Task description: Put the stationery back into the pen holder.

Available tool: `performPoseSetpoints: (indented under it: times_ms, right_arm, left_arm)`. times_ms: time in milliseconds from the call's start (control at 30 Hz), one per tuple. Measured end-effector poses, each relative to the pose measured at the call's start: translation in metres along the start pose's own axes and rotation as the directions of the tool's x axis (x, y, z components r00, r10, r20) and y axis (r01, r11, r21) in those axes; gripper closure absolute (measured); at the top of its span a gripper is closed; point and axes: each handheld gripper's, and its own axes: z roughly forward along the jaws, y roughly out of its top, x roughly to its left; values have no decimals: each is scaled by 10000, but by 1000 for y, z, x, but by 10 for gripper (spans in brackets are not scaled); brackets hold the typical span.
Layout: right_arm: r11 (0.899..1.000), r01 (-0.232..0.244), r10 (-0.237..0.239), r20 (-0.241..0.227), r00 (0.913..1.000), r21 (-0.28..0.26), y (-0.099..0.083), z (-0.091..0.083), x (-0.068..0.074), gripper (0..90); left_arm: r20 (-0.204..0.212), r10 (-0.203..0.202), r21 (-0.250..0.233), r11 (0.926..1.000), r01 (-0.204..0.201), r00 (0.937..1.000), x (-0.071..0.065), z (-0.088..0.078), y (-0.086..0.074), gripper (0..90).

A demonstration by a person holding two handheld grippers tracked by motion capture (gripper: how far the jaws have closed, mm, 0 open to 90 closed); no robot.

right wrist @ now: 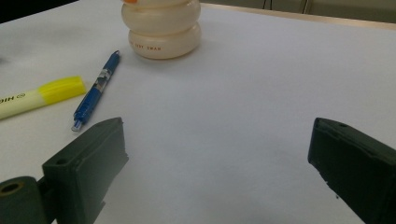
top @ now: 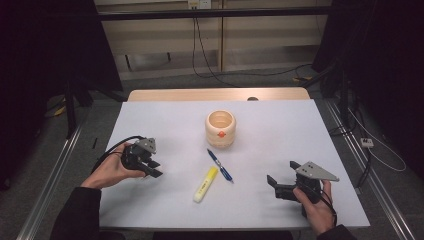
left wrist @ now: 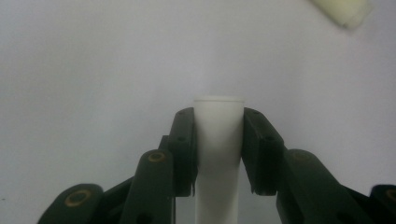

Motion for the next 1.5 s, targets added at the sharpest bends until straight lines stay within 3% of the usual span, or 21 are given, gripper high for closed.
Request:
performPoseSetpoints:
  times_ms: [33, 100, 133, 233, 333, 500, 533, 733, 833, 867, 933, 1000, 1100, 1133, 1333, 1367, 1433, 1500]
  right_arm:
    - [10000, -14, 14, 4, 10000, -1, 0, 0, 0, 41]
    - [10000, -7, 7, 7, 10000, 0, 0, 0, 0, 41]
    - [10000, -13, 13, 10, 10000, 2, 0, 0, 0, 42]
    - [10000, 3, -3, 9, 10000, 2, 0, 0, 0, 42]
    - [10000, 10, -10, 14, 10000, 5, 0, 0, 0, 42]
    - [10000, 8, -8, 13, 10000, 0, 0, 0, 0, 42]
    - [10000, 0, 0, 10, 10000, 1, 0, 0, 0, 41]
    - [10000, 6, -6, 8, 10000, -8, 0, 0, 0, 41]
    - [10000, 7, -7, 2, 10000, 3, 0, 0, 0, 41]
    - [10000, 7, -7, 5, 10000, 4, 0, 0, 0, 42]
    - [10000, -10, 10, 1, 10000, 20, 0, 1, 1, 41]
    - [10000, 2, -2, 7, 10000, 0, 0, 0, 0, 41]
    - [10000, -16, 16, 1, 10000, -12, 0, 0, 0, 41]
    - [10000, -15, 15, -8, 10000, -9, 0, 0, 0, 42]
    - [10000, 5, -5, -5, 10000, -8, 0, 0, 0, 42]
    - [10000, 0, 0, -5, 10000, -7, 0, 0, 0, 41]
    - [10000, -2, 2, -3, 10000, -1, 0, 0, 0, 42]
    - [10000, 3, -3, -10, 10000, 1, 0, 0, 0, 42]
  left_arm:
    - [39, -207, -245, 9995, 208, 9998, 0, -2, 0, 675]
    - [-290, -474, -553, 9974, 457, 9985, -5, -7, 2, 675]
    - [45, -642, -941, 9935, 643, 9979, -6, -7, 1, 676]
    - [-2, -826, -1394, 9869, 818, 9966, -12, -11, 4, 675]
    - [-51, -1072, -2080, 9726, 1038, 9942, -16, -13, 6, 676]
    - [-595, -1238, -2923, 9509, 1013, 9905, -18, -17, 8, 676]
    - [-664, -1436, -3090, 9439, 1164, 9874, -18, -16, 8, 676]
    - [-795, -1927, -3577, 9213, 1524, 9780, -16, -14, 11, 676]
    - [-869, -1985, -3842, 9108, 1510, 9762, -17, -10, 15, 675]
    - [-702, -1885, -4002, 9048, 1455, 9796, -16, -7, 17, 675]
    - [-649, -1879, -4083, 9011, 1457, 9800, -17, -4, 21, 675]
    - [-791, -1990, -4251, 8931, 1475, 9768, -18, -2, 27, 675]
    - [-963, -2283, -4552, 8757, 1611, 9688, -19, -3, 33, 675]
    - [-978, -2362, -4734, 8655, 1636, 9668, -19, -3, 35, 675]
    - [-1218, -2370, -5047, 8509, 1455, 9638, -22, -1, 46, 675]
    - [-1396, -2300, -5038, 8539, 1310, 9631, -22, -1, 47, 675]
    - [-1524, -2318, -5079, 8523, 1250, 9608, -23, 1, 49, 675]
    - [-1617, -2360, -5230, 8439, 1196, 9582, -22, 2, 50, 675]
